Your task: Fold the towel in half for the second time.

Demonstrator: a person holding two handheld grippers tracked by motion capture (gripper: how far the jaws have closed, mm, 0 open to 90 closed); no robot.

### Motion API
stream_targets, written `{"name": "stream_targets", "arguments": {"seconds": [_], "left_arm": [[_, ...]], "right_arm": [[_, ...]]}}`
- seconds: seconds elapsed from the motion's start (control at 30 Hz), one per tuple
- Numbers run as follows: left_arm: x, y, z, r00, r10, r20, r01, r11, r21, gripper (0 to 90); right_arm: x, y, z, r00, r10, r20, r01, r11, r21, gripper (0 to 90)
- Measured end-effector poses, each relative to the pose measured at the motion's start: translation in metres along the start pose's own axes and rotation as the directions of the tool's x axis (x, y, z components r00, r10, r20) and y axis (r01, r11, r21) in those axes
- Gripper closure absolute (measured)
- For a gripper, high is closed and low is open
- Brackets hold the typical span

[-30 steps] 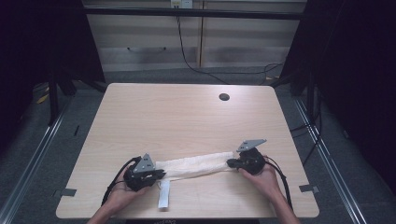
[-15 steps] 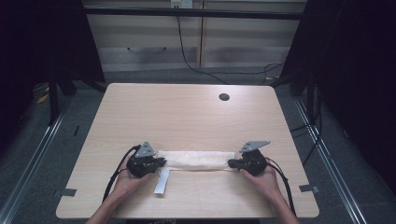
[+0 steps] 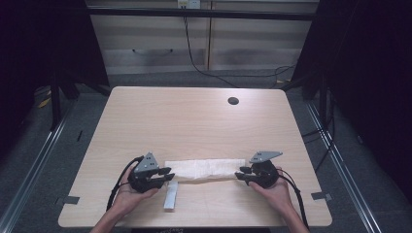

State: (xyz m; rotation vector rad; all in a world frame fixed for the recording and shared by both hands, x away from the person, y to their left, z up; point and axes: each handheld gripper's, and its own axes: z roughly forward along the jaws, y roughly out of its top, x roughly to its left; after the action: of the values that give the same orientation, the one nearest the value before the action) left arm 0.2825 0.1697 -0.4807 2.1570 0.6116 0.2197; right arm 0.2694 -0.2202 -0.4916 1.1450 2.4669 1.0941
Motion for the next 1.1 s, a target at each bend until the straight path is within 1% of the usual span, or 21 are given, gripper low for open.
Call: {"name": "stream_targets", "arguments": {"seconds": [0.03, 0.1, 0.13, 0.2, 0.23, 0.27, 0.3, 0.33, 0.4, 0.47, 0.57, 0.67, 0.77, 0.9, 0.93, 0.97, 1.0, 1.07, 1.1], "left_arm": [[-0.001, -0.001, -0.001, 1.0000, 0.001, 0.007, -0.001, 1.0000, 0.004, 69.6], [-0.001, -0.003, -0.001, 1.0000, 0.006, 0.007, -0.006, 0.9999, 0.016, 68.0], [-0.001, -0.005, -0.002, 1.0000, 0.003, 0.005, -0.003, 0.9997, 0.025, 67.6], [0.001, -0.009, -0.004, 0.9999, -0.005, 0.016, 0.004, 0.9995, 0.032, 66.8], [0.001, -0.011, -0.005, 0.9998, -0.013, 0.014, 0.012, 0.9990, 0.043, 66.3], [0.002, -0.013, -0.006, 0.9998, -0.011, 0.015, 0.011, 0.9987, 0.050, 65.6], [0.002, -0.015, -0.007, 0.9998, -0.017, 0.013, 0.016, 0.9988, 0.046, 64.9], [0.003, -0.017, -0.009, 0.9996, -0.021, 0.017, 0.020, 0.9985, 0.052, 64.4], [0.005, -0.018, -0.014, 0.9991, -0.039, 0.015, 0.038, 0.9985, 0.038, 63.4], [0.008, -0.018, -0.019, 0.9976, -0.066, 0.019, 0.066, 0.9977, 0.015, 60.7], [0.012, -0.015, -0.028, 0.9945, -0.105, 0.005, 0.105, 0.9944, -0.012, 55.2], [0.016, -0.015, -0.036, 0.9891, -0.147, 0.008, 0.147, 0.9886, -0.031, 47.1], [0.022, -0.019, -0.046, 0.9828, -0.185, -0.001, 0.184, 0.9819, -0.044, 42.1], [0.032, -0.027, -0.059, 0.9730, -0.227, -0.039, 0.225, 0.9725, -0.060, 38.9], [0.034, -0.029, -0.063, 0.9692, -0.241, -0.051, 0.237, 0.9690, -0.068, 37.9], [0.036, -0.030, -0.067, 0.9661, -0.252, -0.057, 0.247, 0.9657, -0.079, 36.5], [0.038, -0.032, -0.071, 0.9659, -0.253, -0.055, 0.248, 0.9648, -0.089, 34.4], [0.039, -0.036, -0.079, 0.9604, -0.267, -0.078, 0.257, 0.9592, -0.118, 33.7], [0.040, -0.038, -0.083, 0.9601, -0.267, -0.085, 0.256, 0.9593, -0.120, 33.4]], "right_arm": [[0.001, -0.001, -0.002, 1.0000, 0.002, -0.007, -0.002, 1.000, -0.009, 64.9], [0.002, -0.003, -0.005, 0.9997, 0.009, -0.023, -0.010, 1.000, -0.026, 63.5], [0.003, -0.004, -0.008, 0.9994, 0.015, -0.032, -0.016, 0.999, -0.032, 63.5], [0.005, -0.006, -0.011, 0.9990, 0.020, -0.041, -0.022, 0.999, -0.041, 63.7], [0.005, -0.008, -0.013, 0.9984, 0.023, -0.051, -0.025, 0.999, -0.046, 63.6], [0.005, -0.009, -0.014, 0.9980, 0.029, -0.056, -0.031, 0.998, -0.049, 63.3], [0.005, -0.010, -0.015, 0.9978, 0.029, -0.060, -0.032, 0.998, -0.051, 63.3], [0.005, -0.011, -0.016, 0.9975, 0.031, -0.064, -0.034, 0.998, -0.054, 63.3], [0.006, -0.012, -0.019, 0.9967, 0.038, -0.072, -0.042, 0.997, -0.060, 63.1], [0.007, -0.012, -0.023, 0.9963, 0.038, -0.077, -0.044, 0.996, -0.075, 62.8], [0.009, -0.011, -0.031, 0.9967, 0.039, -0.071, -0.045, 0.995, -0.094, 61.7], [0.009, -0.009, -0.039, 0.9976, 0.040, -0.057, -0.046, 0.992, -0.121, 59.8], [0.005, -0.008, -0.048, 0.9978, 0.057, -0.035, -0.062, 0.987, -0.149, 57.4], [-0.003, -0.010, -0.061, 0.9956, 0.093, -0.012, -0.094, 0.978, -0.187, 54.9], [-0.006, -0.011, -0.065, 0.9952, 0.098, -0.004, -0.097, 0.975, -0.199, 54.4], [-0.008, -0.012, -0.068, 0.9937, 0.112, 0.000, -0.110, 0.972, -0.206, 53.4], [-0.010, -0.013, -0.071, 0.9922, 0.125, 0.010, -0.120, 0.969, -0.217, 52.5], [-0.014, -0.018, -0.077, 0.9884, 0.150, 0.022, -0.141, 0.961, -0.238, 50.7], [-0.016, -0.020, -0.079, 0.9859, 0.164, 0.032, -0.151, 0.957, -0.247, 49.5]]}}
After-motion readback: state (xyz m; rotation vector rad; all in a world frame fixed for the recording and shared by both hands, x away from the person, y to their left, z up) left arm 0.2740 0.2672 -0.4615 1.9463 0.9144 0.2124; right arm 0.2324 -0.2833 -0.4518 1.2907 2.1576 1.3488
